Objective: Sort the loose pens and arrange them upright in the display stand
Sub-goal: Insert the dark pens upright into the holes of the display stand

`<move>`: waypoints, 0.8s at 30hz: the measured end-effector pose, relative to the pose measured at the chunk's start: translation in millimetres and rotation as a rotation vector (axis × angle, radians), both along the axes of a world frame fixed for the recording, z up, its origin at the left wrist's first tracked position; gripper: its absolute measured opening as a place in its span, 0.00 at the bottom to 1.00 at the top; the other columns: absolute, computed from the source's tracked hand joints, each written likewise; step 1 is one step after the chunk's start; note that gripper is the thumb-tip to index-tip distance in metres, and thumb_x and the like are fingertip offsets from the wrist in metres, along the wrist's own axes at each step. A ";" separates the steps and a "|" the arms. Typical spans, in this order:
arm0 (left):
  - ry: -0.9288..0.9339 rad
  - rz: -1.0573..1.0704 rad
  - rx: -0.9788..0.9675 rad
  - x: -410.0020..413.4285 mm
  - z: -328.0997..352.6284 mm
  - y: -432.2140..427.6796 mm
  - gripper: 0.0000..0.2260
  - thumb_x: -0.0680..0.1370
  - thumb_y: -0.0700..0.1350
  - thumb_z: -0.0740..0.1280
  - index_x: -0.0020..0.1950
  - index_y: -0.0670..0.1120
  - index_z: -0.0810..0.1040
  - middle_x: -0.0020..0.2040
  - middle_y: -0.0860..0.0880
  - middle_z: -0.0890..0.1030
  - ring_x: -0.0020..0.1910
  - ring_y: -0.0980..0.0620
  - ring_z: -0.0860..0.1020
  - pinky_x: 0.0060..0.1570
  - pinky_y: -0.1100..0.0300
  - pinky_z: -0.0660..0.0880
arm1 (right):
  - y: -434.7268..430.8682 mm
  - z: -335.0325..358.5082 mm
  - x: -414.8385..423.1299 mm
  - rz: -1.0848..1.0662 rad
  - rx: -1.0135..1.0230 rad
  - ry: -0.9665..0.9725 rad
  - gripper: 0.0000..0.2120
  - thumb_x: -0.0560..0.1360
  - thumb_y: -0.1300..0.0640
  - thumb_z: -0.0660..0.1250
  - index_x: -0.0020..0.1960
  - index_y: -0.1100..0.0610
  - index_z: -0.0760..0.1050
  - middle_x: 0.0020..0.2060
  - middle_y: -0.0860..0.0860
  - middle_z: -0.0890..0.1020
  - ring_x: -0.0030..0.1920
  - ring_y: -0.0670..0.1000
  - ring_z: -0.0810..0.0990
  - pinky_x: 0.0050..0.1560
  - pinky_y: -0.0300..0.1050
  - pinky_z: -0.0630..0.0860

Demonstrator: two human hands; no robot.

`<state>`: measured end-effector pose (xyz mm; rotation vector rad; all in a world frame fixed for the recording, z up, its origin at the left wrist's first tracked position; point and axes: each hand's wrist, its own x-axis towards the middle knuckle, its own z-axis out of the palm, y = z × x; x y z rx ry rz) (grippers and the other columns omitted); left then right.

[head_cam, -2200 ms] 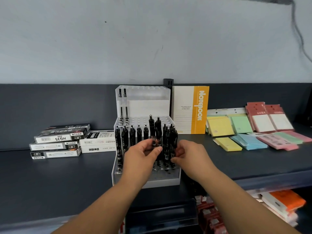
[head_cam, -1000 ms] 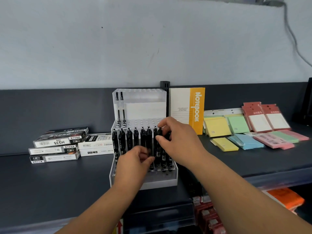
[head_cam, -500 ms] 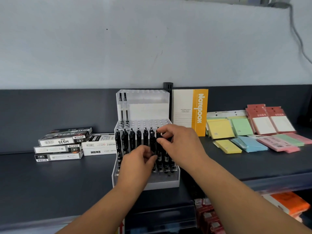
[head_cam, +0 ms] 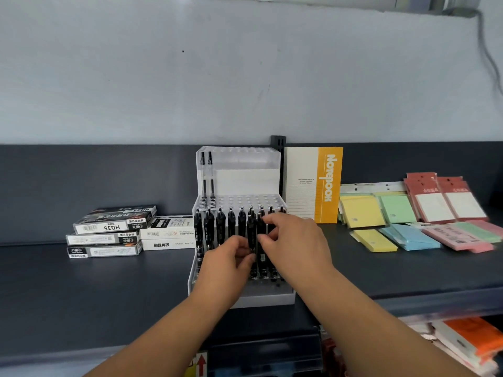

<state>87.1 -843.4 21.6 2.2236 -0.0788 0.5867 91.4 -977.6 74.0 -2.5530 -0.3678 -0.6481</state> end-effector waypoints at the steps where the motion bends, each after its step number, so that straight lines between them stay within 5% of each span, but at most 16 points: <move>1: 0.000 -0.002 -0.003 0.0 -0.2 0.3 0.08 0.77 0.44 0.68 0.55 0.50 0.76 0.45 0.58 0.80 0.43 0.63 0.78 0.36 0.78 0.70 | 0.5 -2.6 -0.3 -0.007 0.007 0.018 0.16 0.77 0.47 0.64 0.64 0.44 0.75 0.49 0.44 0.84 0.52 0.49 0.80 0.52 0.47 0.78; 9: 0.003 -0.002 0.024 1.4 1.8 -0.6 0.11 0.78 0.44 0.67 0.61 0.48 0.76 0.52 0.54 0.83 0.46 0.61 0.77 0.37 0.80 0.68 | 2.1 -5.3 -2.4 -0.045 0.043 0.110 0.10 0.75 0.47 0.64 0.43 0.50 0.80 0.39 0.46 0.83 0.43 0.49 0.80 0.46 0.47 0.79; 15: 0.046 0.007 0.121 9.6 9.2 -1.1 0.08 0.78 0.44 0.66 0.57 0.48 0.78 0.44 0.56 0.80 0.42 0.58 0.76 0.32 0.77 0.65 | 2.7 -4.3 -2.1 -0.088 -0.007 0.103 0.10 0.76 0.47 0.63 0.41 0.51 0.77 0.35 0.47 0.80 0.40 0.50 0.78 0.40 0.44 0.76; 24: 0.022 0.036 0.121 3.7 2.4 -1.4 0.10 0.78 0.46 0.67 0.59 0.49 0.78 0.49 0.56 0.82 0.43 0.62 0.77 0.36 0.79 0.67 | -3.1 -11.5 -0.7 -0.075 0.037 0.126 0.13 0.75 0.41 0.64 0.41 0.49 0.80 0.35 0.44 0.82 0.39 0.47 0.80 0.42 0.46 0.80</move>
